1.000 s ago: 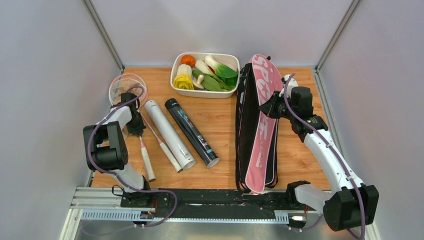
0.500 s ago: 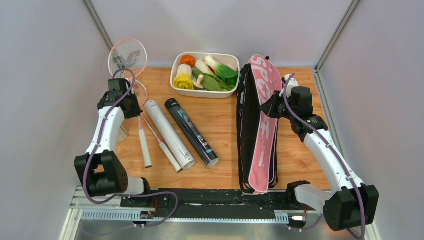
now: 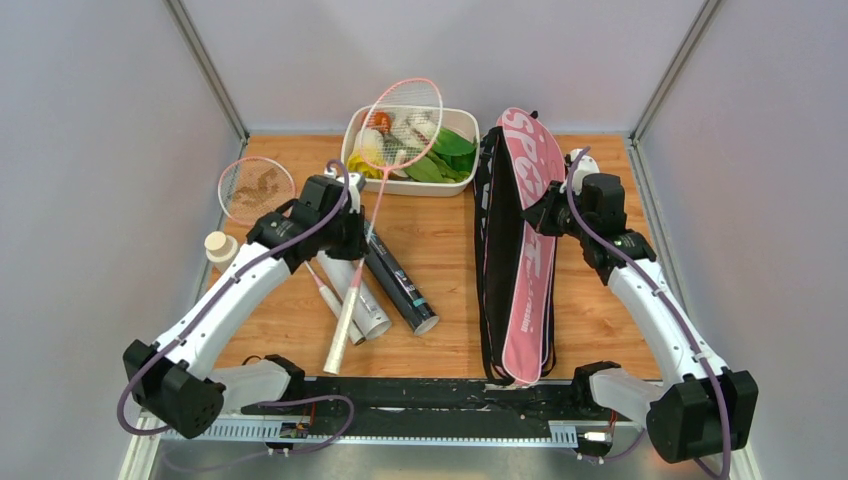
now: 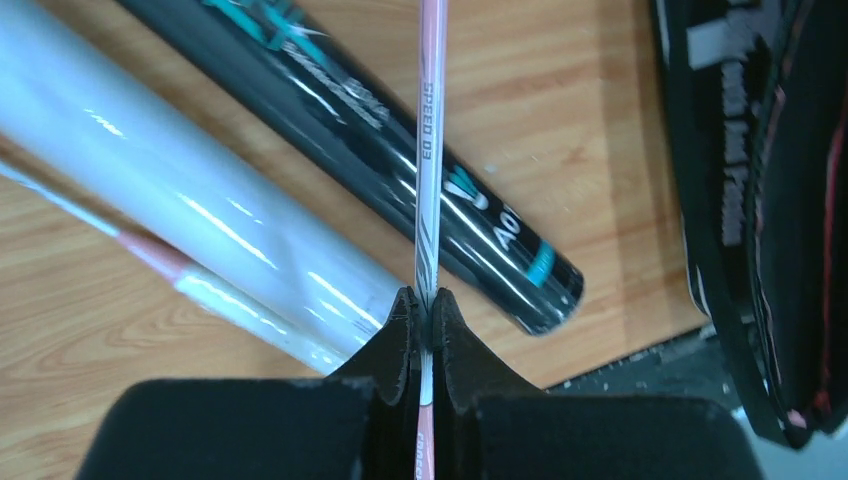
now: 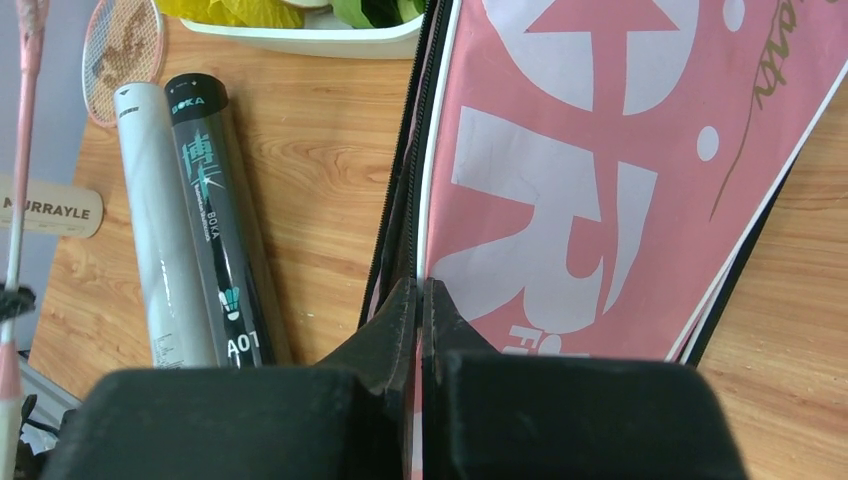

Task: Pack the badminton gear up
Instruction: Place the racket in the racket bag.

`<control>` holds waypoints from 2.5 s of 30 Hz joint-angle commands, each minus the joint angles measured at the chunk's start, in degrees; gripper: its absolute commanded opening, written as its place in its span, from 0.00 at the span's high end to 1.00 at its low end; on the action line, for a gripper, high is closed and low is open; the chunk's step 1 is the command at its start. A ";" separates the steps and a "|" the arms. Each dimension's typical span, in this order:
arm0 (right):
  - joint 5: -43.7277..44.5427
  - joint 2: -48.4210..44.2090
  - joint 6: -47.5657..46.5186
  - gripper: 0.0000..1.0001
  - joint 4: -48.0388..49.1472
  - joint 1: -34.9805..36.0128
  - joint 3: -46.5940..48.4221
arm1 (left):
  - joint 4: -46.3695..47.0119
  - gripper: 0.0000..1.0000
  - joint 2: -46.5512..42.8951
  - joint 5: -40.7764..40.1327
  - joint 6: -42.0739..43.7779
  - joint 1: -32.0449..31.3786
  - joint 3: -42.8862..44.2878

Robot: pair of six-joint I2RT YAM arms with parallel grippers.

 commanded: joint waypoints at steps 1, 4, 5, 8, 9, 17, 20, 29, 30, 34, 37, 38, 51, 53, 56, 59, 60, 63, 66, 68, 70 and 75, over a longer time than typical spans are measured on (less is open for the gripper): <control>1.73 0.27 -0.75 1.00 2.54 0.18 0.39 | -1.12 1.00 -4.01 -1.92 -7.94 -7.83 0.63; 3.84 1.31 -0.99 1.00 2.60 0.50 0.52 | -2.50 1.00 -4.15 -3.71 -10.36 -15.95 1.23; 4.60 1.86 -1.12 1.00 2.62 0.56 0.82 | -2.77 1.00 -4.03 -4.89 -11.41 -19.06 1.44; 5.90 3.55 -1.11 1.00 2.58 0.74 2.10 | -4.65 1.00 -3.56 -8.60 -14.02 -24.67 2.08; 6.57 3.76 -0.88 1.00 2.53 0.87 2.44 | -4.94 1.00 -3.50 -9.15 -15.22 -27.30 1.94; 9.91 4.85 -0.41 1.00 2.54 2.50 4.22 | -10.38 1.00 -2.32 -17.04 -22.18 -38.66 -0.72; 10.84 5.40 0.34 1.00 2.68 2.97 4.32 | -11.64 1.00 -2.02 -19.84 -24.02 -40.94 -1.31; 11.11 9.32 2.38 1.00 3.24 4.63 5.69 | -14.51 1.00 1.32 -22.99 -23.44 -44.05 0.28; 11.26 9.37 2.64 1.00 3.33 4.94 5.84 | -14.52 1.00 1.63 -23.11 -23.25 -44.32 0.58; 11.72 9.59 3.48 1.00 3.71 6.04 6.87 | -15.21 1.00 4.05 -23.79 -22.87 -44.65 2.54; 11.52 9.73 4.05 1.00 3.81 6.84 7.23 | -15.21 1.00 6.24 -24.43 -22.75 -44.84 3.72; 11.34 9.68 4.34 1.00 3.93 7.13 7.11 | -15.17 1.00 6.68 -24.67 -22.74 -44.87 4.42; 7.21 8.41 7.30 1.00 7.55 8.74 2.43 | -11.71 1.00 17.61 -27.16 -19.16 -44.88 14.46; 5.73 8.34 8.10 1.00 9.31 8.66 0.97 | -8.90 1.00 18.63 -27.37 -18.65 -44.87 15.37; 3.83 8.07 9.87 1.00 11.66 8.68 -1.05 | -5.47 1.00 21.40 -26.53 -17.92 -44.76 17.29; 2.67 8.06 11.19 1.00 12.95 8.78 -2.18 | -1.72 1.00 23.91 -26.47 -18.16 -44.10 19.80; 2.41 7.98 11.58 1.00 13.26 8.78 -2.57 | -0.84 1.00 25.21 -25.47 -18.70 -43.79 20.22; 1.80 7.23 13.14 1.00 14.19 8.77 -3.85 | 4.49 1.00 26.91 -23.87 -20.30 -42.41 20.90; 1.95 5.51 14.93 1.00 15.23 8.77 -5.21 | 9.27 1.00 28.03 -24.15 -22.47 -41.56 19.96; 2.19 4.66 15.92 1.00 15.80 8.81 -5.93 | 13.16 1.00 28.50 -25.03 -23.55 -41.27 18.82; 2.34 4.23 16.80 1.00 16.31 8.76 -6.52 | 17.31 1.00 28.96 -25.90 -24.46 -41.09 17.63; 2.31 4.25 16.73 1.00 16.76 8.75 -7.72 | 29.14 1.00 28.83 -30.39 -26.03 -41.08 12.77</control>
